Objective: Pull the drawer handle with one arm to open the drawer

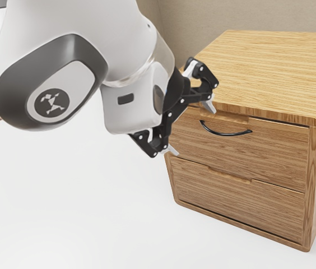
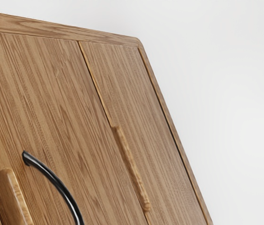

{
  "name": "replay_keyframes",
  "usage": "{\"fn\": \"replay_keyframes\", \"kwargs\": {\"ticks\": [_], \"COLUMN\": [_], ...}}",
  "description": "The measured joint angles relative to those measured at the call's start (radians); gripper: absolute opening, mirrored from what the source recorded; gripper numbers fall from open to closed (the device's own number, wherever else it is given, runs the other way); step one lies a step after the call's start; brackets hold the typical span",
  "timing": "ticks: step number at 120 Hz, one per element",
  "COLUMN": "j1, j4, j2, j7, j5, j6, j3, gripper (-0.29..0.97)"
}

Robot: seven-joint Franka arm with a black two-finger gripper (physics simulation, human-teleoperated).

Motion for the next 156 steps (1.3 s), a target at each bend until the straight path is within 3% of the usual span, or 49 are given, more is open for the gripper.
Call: {"fn": "replay_keyframes", "kwargs": {"ticks": [8, 22, 39, 156], "j1": [0.018, 0.143, 0.169, 0.216], "j4": [0.001, 0.002, 0.003, -0.067], "j2": [0.004, 0.017, 0.029, 0.068], "j7": [0.002, 0.004, 0.007, -0.004], "j5": [-0.002, -0.010, -0.018, -0.012], "j6": [0.003, 0.006, 0.009, 0.150], "j3": [-0.015, -0.136, -0.169, -0.177], "gripper": [0.66, 0.66, 0.66, 0.66]}}
